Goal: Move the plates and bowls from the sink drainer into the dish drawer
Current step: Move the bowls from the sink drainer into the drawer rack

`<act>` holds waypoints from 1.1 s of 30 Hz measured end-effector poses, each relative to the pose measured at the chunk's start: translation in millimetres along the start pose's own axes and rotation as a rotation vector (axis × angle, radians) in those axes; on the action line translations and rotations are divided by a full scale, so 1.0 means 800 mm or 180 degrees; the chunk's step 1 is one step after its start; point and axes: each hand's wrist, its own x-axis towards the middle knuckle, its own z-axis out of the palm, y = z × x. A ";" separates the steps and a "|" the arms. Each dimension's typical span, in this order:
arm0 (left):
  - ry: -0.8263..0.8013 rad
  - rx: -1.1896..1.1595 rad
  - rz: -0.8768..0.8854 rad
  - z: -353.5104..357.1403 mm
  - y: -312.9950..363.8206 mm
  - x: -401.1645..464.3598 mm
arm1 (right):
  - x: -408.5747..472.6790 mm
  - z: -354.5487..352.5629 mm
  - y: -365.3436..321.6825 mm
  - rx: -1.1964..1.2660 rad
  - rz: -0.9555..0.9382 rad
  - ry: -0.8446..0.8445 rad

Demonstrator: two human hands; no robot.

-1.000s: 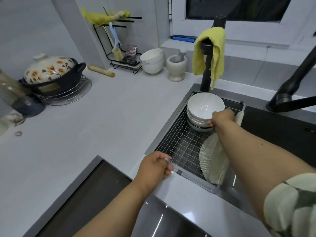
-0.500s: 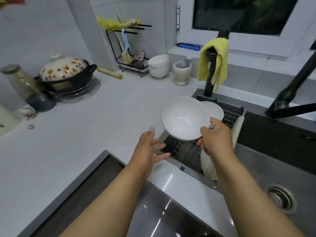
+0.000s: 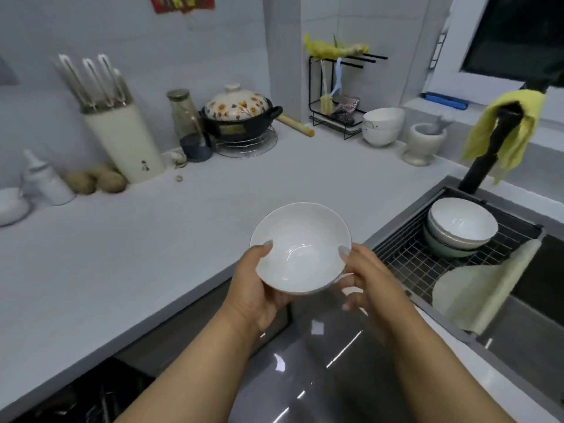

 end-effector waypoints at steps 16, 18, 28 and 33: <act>0.1470 0.0092 0.0333 -0.312 0.072 -0.235 | -0.125 0.321 0.110 0.0306 0.0695 -0.1447; 0.1654 0.0164 0.0420 -0.350 0.075 -0.269 | -0.146 0.358 0.126 0.0197 0.0757 -0.1565; 0.3283 0.0349 0.0545 -0.575 0.056 -0.444 | -0.236 0.508 0.222 -0.0602 0.1148 -0.2059; 0.3856 0.1155 0.0300 -0.652 0.026 -0.516 | -0.265 0.565 0.283 -0.1137 0.1310 -0.2132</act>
